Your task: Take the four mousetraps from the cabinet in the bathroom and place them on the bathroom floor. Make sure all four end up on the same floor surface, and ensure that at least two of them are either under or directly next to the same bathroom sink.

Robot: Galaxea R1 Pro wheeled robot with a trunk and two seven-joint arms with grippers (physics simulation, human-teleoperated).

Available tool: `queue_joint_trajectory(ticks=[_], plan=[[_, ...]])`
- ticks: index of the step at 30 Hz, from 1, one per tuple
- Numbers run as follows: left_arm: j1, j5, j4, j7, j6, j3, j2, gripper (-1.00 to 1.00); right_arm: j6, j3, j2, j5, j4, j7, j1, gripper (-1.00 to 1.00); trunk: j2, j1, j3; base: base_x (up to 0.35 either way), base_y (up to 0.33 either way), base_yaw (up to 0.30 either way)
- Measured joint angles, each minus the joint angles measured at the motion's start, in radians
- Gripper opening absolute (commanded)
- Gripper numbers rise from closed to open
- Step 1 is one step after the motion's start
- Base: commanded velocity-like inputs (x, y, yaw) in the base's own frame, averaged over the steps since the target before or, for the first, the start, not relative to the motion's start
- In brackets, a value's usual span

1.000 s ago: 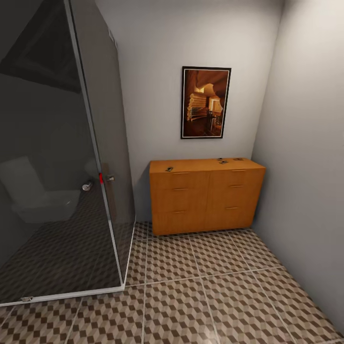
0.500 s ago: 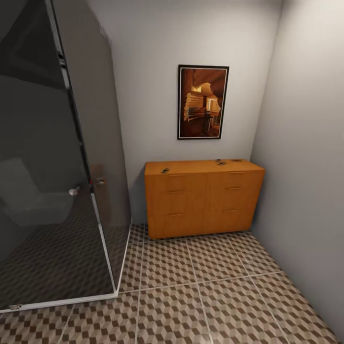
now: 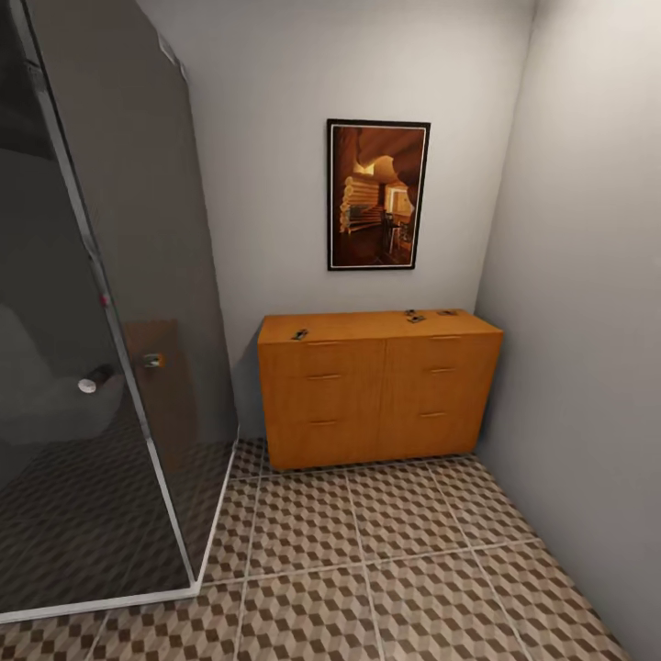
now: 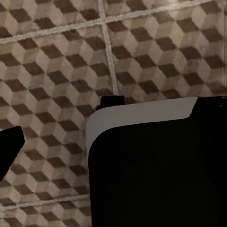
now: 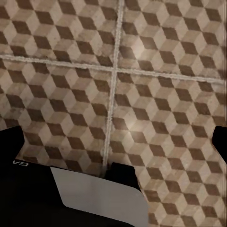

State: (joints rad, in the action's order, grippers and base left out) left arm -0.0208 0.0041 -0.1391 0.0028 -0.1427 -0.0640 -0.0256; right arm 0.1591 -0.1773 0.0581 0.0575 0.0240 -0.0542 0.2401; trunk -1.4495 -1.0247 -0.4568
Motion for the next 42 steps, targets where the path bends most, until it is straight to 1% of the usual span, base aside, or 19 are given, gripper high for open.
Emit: queue_joint_trajectory(ticks=[20, 32, 42], plan=[[0.000, 0.000, 0.000, 0.000, 0.000, 0.000, 0.000, 1.00, 0.001, -0.001, 0.008, -0.002, 0.001, 0.002, 0.000, 1.00, 0.000, 0.000, 0.000, 0.164, -0.256, 0.000], [0.000, 0.000, 0.000, 0.000, 0.000, 0.000, 0.000, 1.00, 0.001, -0.001, 0.004, 0.000, 0.001, 0.003, 0.000, 1.00, 0.000, 0.000, 0.000, 0.161, -0.255, 0.000], [0.000, 0.000, 0.000, 0.000, 0.000, 0.000, 0.000, 1.00, -0.002, -0.002, 0.004, -0.001, -0.001, 0.003, 0.000, 1.00, 0.000, 0.000, 0.000, 0.063, -0.084, 0.000]])
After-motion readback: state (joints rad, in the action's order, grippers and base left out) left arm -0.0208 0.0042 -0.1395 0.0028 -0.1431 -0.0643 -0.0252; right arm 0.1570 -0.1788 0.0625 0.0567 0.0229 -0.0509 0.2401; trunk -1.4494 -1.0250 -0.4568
